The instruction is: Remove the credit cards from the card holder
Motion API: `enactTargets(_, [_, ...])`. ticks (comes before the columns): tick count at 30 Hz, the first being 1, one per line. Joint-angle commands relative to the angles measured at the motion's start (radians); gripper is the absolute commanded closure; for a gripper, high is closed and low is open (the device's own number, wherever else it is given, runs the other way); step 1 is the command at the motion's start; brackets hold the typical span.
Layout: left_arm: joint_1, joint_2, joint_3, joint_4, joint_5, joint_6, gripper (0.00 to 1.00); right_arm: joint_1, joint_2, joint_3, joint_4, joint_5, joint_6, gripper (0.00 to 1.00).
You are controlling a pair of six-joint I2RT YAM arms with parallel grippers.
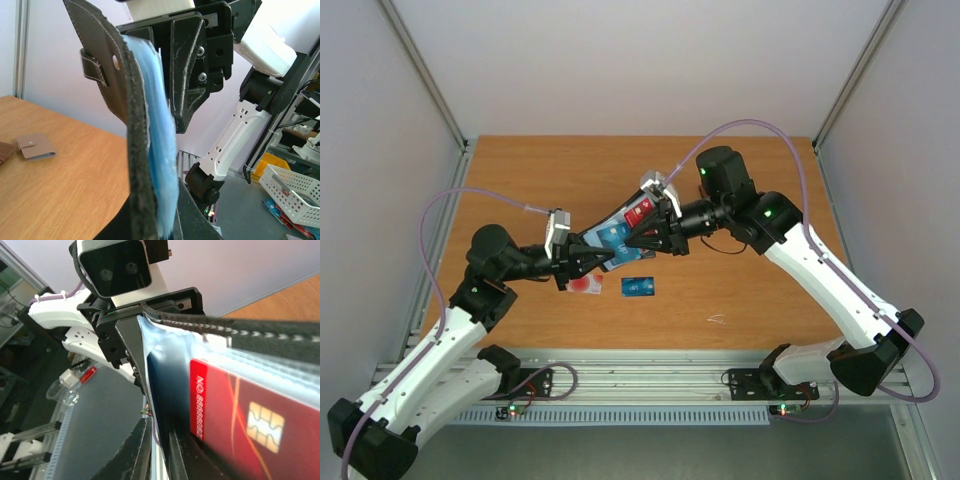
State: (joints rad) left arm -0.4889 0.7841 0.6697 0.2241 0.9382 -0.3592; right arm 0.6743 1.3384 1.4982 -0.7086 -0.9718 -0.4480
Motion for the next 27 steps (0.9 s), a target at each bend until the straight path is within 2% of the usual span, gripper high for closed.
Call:
enactTargets(1, [0.003, -0.012, 0.002, 0.080, 0.019, 0.014, 1.00, -0.014, -0.021, 0.028, -0.067, 0.008, -0.024, 0.85])
enactTargets(7, [0.003, -0.010, 0.002, 0.080, 0.019, 0.014, 1.00, -0.014, -0.021, 0.028, -0.041, -0.018, -0.012, 0.86])
enactTargets(19, [0.003, -0.007, 0.005, 0.074, 0.019, 0.020, 1.00, -0.053, -0.037, 0.031, -0.058, -0.026, -0.017, 0.99])
enactTargets(26, [0.003, -0.001, 0.008, 0.069, 0.015, 0.022, 1.00, -0.052, -0.037, 0.032, -0.055, -0.034, -0.016, 0.99])
enactTargets(27, [0.003, 0.001, 0.008, 0.068, 0.013, 0.021, 0.96, -0.052, -0.037, 0.031, -0.058, -0.029, -0.019, 0.99])
